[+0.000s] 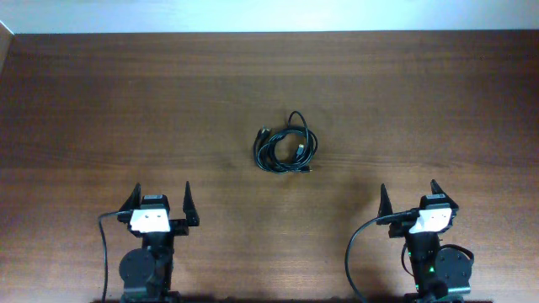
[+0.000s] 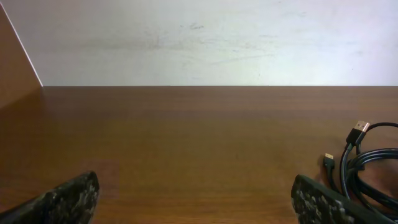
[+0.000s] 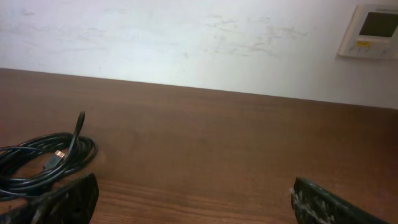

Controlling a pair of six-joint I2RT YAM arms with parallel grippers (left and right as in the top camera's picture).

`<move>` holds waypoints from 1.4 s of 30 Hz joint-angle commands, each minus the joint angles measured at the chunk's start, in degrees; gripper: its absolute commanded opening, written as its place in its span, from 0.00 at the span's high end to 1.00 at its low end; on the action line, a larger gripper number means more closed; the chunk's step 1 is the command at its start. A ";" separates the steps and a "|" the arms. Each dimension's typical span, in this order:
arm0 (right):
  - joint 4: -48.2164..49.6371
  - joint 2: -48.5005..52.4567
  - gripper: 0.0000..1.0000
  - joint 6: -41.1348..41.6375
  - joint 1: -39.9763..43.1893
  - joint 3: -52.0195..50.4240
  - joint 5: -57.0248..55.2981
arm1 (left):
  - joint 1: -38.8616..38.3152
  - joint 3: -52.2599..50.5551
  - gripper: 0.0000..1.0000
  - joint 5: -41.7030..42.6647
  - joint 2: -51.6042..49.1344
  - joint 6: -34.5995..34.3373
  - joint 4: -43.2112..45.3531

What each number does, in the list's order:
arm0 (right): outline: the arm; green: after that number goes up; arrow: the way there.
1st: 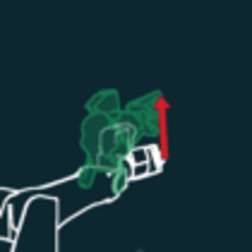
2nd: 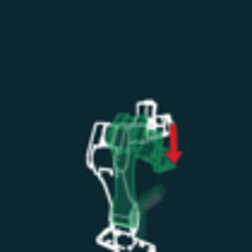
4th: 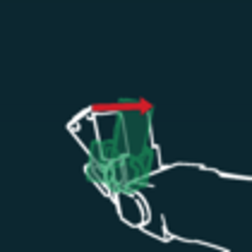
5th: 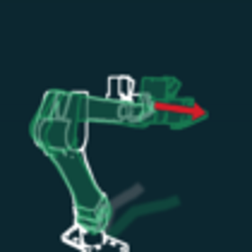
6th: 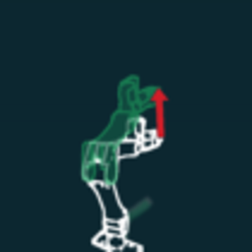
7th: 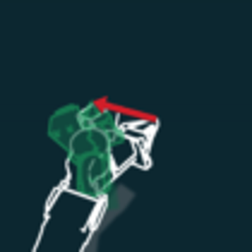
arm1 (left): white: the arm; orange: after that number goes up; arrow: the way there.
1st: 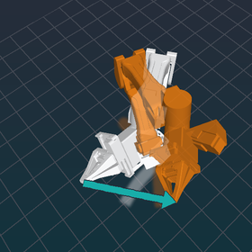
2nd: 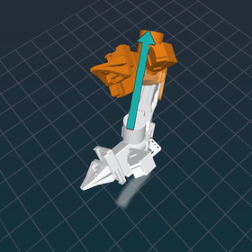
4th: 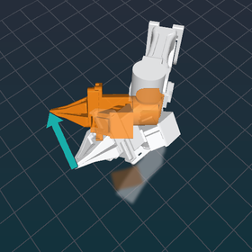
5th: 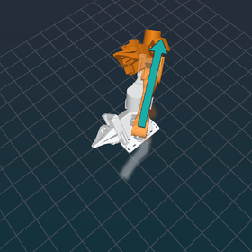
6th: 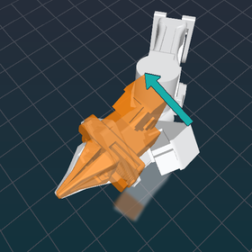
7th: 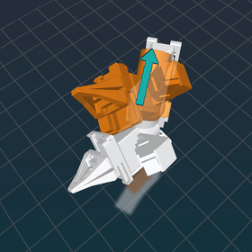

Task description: Untangle cables

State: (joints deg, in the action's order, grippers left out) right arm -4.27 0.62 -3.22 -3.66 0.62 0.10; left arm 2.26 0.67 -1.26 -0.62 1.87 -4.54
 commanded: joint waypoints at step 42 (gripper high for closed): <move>-16.35 18.80 0.01 -7.08 0.31 41.92 10.73 | -0.24 38.53 0.01 23.15 -8.61 -7.08 -12.17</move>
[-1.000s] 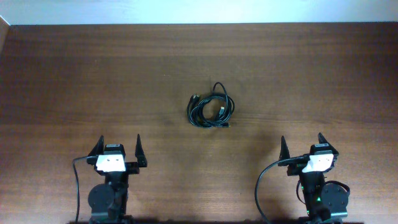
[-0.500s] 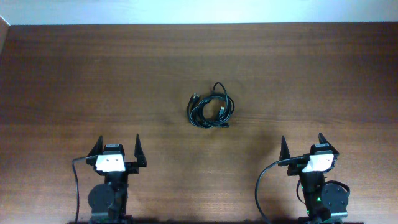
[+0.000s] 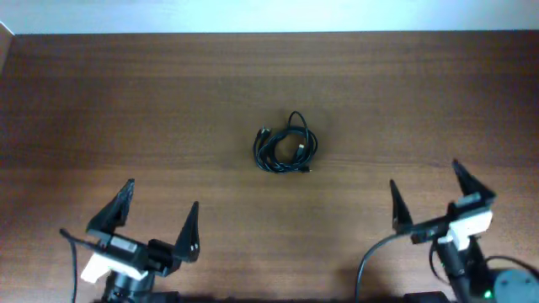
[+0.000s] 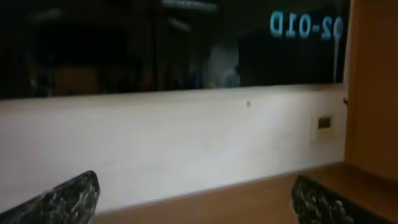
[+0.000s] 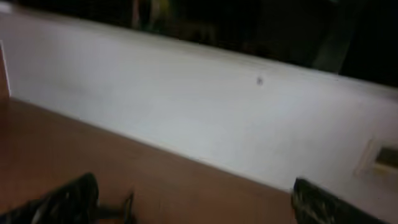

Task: Untangle cables
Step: 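Open both grippers and move the right gripper onto the black cable coil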

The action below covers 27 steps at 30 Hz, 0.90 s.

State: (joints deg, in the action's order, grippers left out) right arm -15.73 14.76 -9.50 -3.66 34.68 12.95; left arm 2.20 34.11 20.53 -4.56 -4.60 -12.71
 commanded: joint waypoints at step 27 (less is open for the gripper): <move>-45.18 36.11 0.01 4.04 0.31 45.83 13.40 | -0.20 24.76 0.01 5.84 -31.71 -1.68 -36.24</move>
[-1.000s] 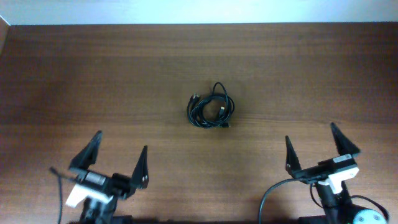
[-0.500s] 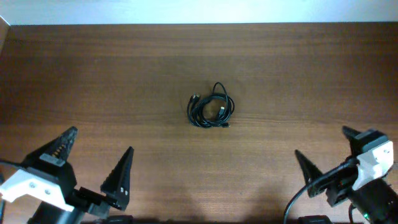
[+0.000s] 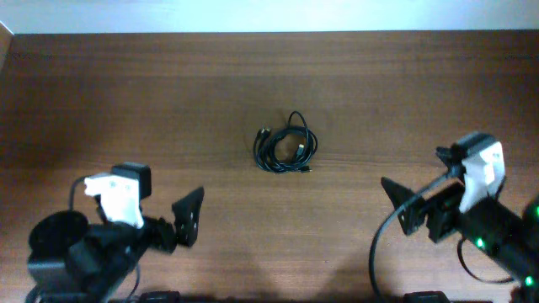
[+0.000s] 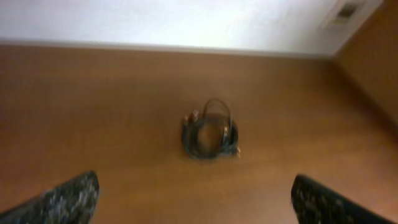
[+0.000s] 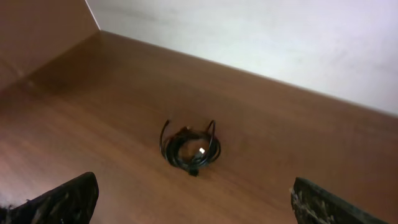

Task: Untangle cables
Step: 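Open both grippers and move the right gripper onto the black cable coil, then grasp a black cable with the right gripper and lift it upward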

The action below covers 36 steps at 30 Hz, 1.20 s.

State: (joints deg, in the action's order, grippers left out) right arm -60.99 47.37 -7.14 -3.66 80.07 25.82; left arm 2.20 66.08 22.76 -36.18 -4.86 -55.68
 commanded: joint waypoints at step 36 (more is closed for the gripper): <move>19.78 67.45 0.66 38.10 -23.06 0.35 -23.37 | -0.20 -8.17 0.01 38.99 -2.10 -22.97 39.39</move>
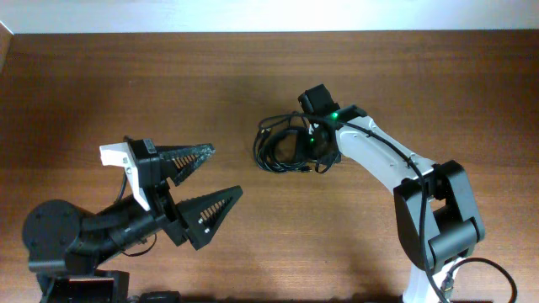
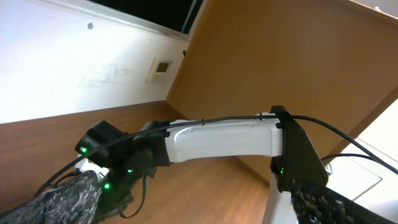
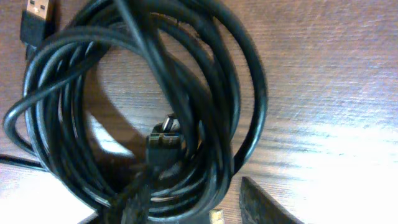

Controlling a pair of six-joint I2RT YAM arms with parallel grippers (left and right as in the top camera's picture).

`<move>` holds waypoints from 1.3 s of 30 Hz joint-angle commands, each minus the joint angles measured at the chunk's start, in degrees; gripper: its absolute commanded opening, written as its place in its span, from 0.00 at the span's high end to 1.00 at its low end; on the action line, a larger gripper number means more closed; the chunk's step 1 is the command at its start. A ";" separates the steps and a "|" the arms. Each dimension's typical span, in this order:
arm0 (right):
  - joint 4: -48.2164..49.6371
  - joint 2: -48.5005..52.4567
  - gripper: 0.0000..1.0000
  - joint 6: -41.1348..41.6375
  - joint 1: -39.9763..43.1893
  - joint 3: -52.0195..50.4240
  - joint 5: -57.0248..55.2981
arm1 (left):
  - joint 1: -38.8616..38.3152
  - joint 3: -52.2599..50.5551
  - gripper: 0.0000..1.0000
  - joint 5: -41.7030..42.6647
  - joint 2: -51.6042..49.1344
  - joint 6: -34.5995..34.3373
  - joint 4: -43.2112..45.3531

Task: Untangle cables
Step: 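Grasp a black cable with the right gripper and lift it upward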

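A black cable coil (image 1: 276, 151) lies tangled in the middle of the wooden table. My right gripper (image 1: 313, 153) is down on its right side. In the right wrist view the coil (image 3: 186, 112) fills the frame, and the right gripper (image 3: 193, 208) has its fingers drawn in around several strands at the bottom edge. A USB plug (image 3: 34, 15) pokes out at top left and a small black connector (image 3: 166, 137) sits inside the loops. My left gripper (image 1: 210, 178) hangs open high over the table's left front, holding nothing, and in its own view the left gripper (image 2: 194, 182) faces the right arm (image 2: 217, 140).
The brown table (image 1: 126, 76) runs back to a white wall (image 1: 269, 13). The right arm's white link (image 1: 379, 160) stretches from its base at the front right (image 1: 438, 236) across to the coil. The left arm's base (image 1: 59, 240) sits at the front left.
My right gripper was open, raised at the right side of the table. Now it is at the coil with its fingers narrowed around strands. The left gripper has risen and turned toward the right arm.
Both grippers rested open at the front edge, the coil lying untouched in the middle. Then both were lifted, their cameras facing the wall. Then they looked down on the coil from either side. Now the right one grips the coil, which lies in the same place.
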State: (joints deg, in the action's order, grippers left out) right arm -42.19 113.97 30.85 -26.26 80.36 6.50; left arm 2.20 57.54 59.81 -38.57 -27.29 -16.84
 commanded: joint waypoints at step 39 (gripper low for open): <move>-22.99 -27.78 0.96 -11.02 -0.35 40.83 26.25 | -0.20 0.35 0.01 -6.34 -6.36 36.41 -19.19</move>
State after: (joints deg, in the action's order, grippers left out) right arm -65.60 87.35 19.81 -26.30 120.16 31.00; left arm 2.09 57.84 43.22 -43.59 2.07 -36.34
